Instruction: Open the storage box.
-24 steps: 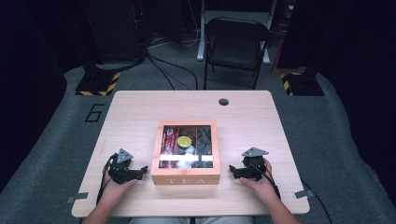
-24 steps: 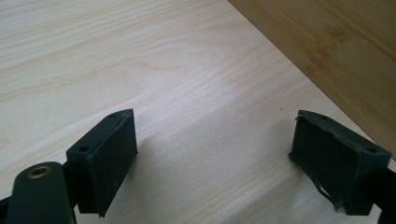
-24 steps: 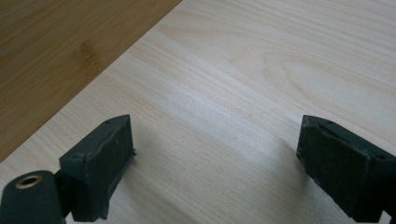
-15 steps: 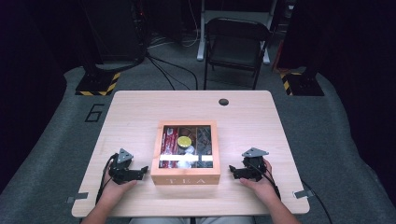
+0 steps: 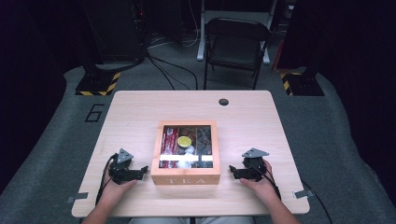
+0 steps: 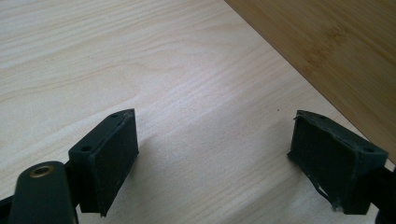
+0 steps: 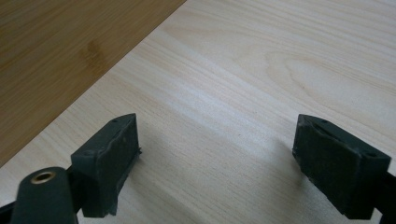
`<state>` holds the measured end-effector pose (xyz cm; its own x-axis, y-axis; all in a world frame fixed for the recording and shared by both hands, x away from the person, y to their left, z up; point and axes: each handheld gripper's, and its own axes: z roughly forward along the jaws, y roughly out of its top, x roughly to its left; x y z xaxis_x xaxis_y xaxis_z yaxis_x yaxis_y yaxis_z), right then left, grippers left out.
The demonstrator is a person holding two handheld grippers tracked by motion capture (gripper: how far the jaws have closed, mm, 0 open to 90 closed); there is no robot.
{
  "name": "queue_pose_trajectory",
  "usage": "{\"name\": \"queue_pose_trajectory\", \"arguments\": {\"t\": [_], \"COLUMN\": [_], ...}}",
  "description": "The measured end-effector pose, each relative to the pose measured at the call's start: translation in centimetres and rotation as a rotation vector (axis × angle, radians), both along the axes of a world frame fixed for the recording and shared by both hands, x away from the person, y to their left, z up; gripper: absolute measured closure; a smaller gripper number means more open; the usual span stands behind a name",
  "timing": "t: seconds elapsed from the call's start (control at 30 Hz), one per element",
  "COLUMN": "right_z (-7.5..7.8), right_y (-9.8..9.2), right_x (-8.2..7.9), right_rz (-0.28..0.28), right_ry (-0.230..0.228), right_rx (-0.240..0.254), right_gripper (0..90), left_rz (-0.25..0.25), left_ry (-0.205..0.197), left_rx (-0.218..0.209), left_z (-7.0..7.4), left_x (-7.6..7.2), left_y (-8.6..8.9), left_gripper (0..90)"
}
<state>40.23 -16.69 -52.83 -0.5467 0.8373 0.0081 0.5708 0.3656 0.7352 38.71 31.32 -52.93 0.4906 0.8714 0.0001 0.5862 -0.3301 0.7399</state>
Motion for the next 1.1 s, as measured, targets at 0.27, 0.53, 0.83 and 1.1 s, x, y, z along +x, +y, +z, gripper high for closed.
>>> {"name": "queue_pose_trajectory", "arguments": {"t": [0.27,0.53,0.83,1.1], "right_z": [0.3,0.7,1.1,1.8], "right_y": [-0.1,0.2,0.7,0.6], "right_x": [-0.1,-0.2,-0.5,-0.9], "right_rz": [0.001,0.007,0.03,0.044], "right_ry": [0.005,0.039,0.033,0.007], "right_rx": [-0.011,-0.022,-0.031,-0.034], "right_gripper": [19.8,27.1,29.6,30.9], "left_rz": [0.011,-0.001,-0.004,-0.016], "left_ry": [0.003,0.023,0.036,0.026], "left_rx": [0.0,-0.038,-0.059,-0.063], "left_z": [0.1,0.6,1.3,2.0], "left_x": [0.0,-0.1,-0.3,-0.8], "left_y": [0.1,0.0,-0.1,-0.2], "left_gripper": [19.1,28.3,30.8,33.7]}}
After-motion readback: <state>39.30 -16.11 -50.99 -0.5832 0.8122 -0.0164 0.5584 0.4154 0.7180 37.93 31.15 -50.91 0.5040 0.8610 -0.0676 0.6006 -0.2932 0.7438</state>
